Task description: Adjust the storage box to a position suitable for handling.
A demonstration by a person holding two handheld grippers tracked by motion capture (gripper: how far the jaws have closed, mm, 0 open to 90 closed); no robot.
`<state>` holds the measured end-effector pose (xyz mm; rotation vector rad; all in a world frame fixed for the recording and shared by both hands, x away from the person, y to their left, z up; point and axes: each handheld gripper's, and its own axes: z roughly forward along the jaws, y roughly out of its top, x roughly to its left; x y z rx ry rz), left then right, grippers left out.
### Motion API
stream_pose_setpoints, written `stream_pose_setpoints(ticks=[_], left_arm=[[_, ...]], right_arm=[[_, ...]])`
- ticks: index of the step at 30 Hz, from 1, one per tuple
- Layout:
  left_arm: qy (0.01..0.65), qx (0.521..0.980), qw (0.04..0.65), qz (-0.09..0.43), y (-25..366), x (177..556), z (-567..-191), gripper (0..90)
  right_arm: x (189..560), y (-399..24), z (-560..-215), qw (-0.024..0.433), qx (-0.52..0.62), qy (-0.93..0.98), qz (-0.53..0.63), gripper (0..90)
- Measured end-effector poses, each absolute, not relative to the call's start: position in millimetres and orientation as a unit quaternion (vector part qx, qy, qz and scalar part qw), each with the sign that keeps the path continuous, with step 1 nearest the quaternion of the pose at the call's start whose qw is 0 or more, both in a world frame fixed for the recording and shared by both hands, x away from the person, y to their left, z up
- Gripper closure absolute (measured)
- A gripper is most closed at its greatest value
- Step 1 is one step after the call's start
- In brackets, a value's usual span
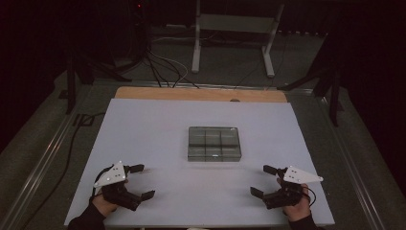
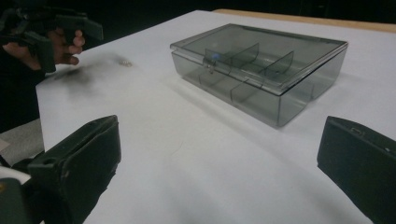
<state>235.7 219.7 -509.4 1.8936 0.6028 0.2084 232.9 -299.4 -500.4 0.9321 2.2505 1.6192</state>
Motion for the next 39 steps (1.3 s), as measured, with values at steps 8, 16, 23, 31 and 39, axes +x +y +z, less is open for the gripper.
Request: stream_pose_setpoints(ticks=[8, 16, 23, 31, 39], left_arm=[[0.256, 0.801, 0.535, 0.080, 219.6, 236.0, -510.9, 0.6], [0.249, 0.809, 0.527, 0.076, 216.1, 235.9, -512.2, 0.6], [0.238, 0.819, 0.519, 0.068, 208.9, 237.4, -512.1, 0.6], [0.225, 0.822, 0.519, 0.058, 203.6, 237.2, -501.9, 0.6], [0.205, 0.825, 0.524, 0.056, 199.2, 242.4, -475.6, 0.6]], right_arm=[[232.4, -295.0, -500.6, 0.115, 0.316, 0.774, 0.536, 0.0], [231.8, -294.0, -499.4, 0.116, 0.328, 0.772, 0.532, 0.0], [229.8, -291.1, -494.9, 0.099, 0.335, 0.765, 0.540, 0.0], [229.1, -285.7, -483.9, 0.094, 0.325, 0.765, 0.548, 0.0], [231.1, -286.5, -456.0, 0.093, 0.304, 0.753, 0.576, 0.0]])
